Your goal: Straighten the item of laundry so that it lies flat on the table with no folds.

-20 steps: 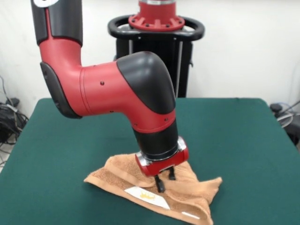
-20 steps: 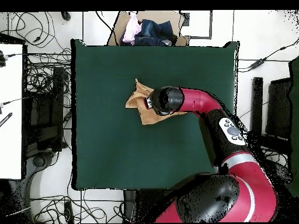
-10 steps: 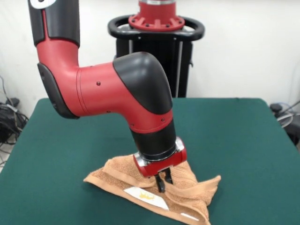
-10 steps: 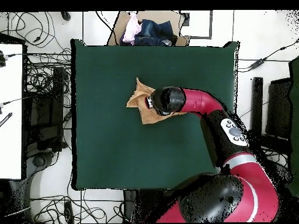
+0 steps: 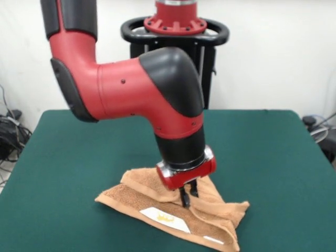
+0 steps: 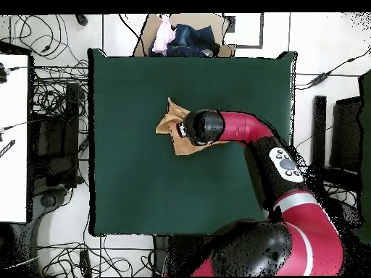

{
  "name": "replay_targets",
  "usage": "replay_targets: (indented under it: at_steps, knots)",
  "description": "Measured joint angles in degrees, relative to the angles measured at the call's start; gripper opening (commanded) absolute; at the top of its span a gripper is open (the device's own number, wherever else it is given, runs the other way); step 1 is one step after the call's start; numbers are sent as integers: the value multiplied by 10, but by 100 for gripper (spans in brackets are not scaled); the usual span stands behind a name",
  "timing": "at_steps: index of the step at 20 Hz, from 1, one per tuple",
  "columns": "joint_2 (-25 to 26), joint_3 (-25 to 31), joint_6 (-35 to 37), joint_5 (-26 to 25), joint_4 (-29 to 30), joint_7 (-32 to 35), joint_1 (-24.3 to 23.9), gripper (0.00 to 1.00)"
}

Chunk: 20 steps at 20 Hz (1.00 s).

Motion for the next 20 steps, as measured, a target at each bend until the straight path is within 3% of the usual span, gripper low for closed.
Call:
replay_targets:
  at_steps: [8, 20]
  knots:
    - [-42, -21, -7, 7, 43, 0, 32, 0]
    - [-67, -36, -16, 30, 86, 0, 40, 0]
